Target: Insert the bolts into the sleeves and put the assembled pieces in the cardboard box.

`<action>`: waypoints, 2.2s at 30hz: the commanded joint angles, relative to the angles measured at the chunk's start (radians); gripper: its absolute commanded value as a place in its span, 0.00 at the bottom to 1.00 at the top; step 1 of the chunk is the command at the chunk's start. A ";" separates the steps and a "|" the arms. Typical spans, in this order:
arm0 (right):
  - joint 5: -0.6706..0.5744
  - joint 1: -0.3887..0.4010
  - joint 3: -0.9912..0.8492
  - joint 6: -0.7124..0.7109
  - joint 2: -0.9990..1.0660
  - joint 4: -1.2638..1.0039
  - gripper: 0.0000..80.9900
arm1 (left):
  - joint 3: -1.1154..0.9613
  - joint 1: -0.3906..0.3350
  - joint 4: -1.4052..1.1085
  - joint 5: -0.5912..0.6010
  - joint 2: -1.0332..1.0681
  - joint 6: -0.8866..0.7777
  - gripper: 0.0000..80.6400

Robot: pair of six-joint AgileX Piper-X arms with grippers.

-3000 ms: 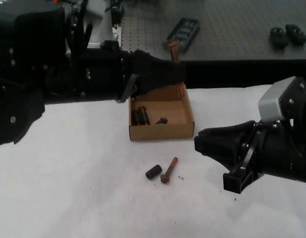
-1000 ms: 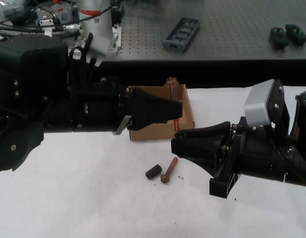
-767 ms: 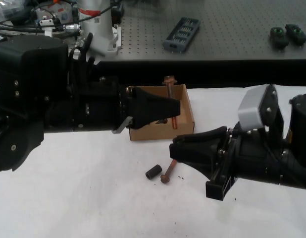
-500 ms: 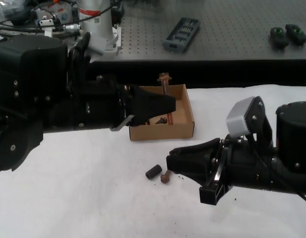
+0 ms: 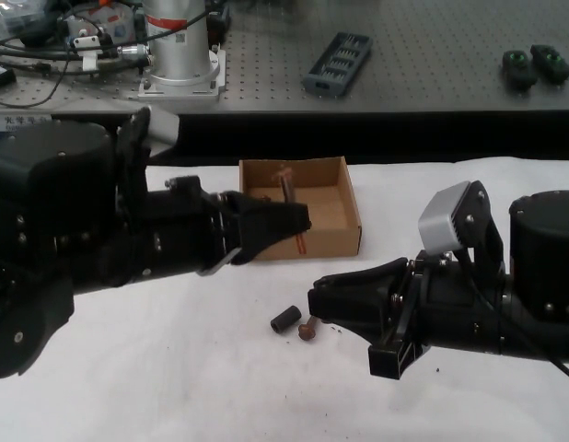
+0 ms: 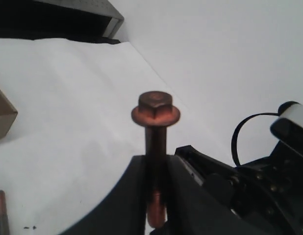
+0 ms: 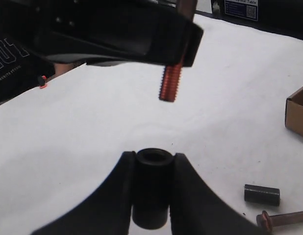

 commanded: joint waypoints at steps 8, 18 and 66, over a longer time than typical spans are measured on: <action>-0.023 0.002 -0.010 0.051 0.001 -0.083 0.13 | -0.002 -0.002 -0.046 0.015 -0.024 -0.016 0.01; -0.023 0.002 -0.024 0.069 0.002 -0.085 0.13 | -0.001 -0.002 -0.039 0.101 -0.024 -0.016 0.01; -0.062 0.022 -0.027 0.116 0.019 -0.136 0.13 | 0.000 -0.002 0.011 0.153 -0.021 -0.012 0.01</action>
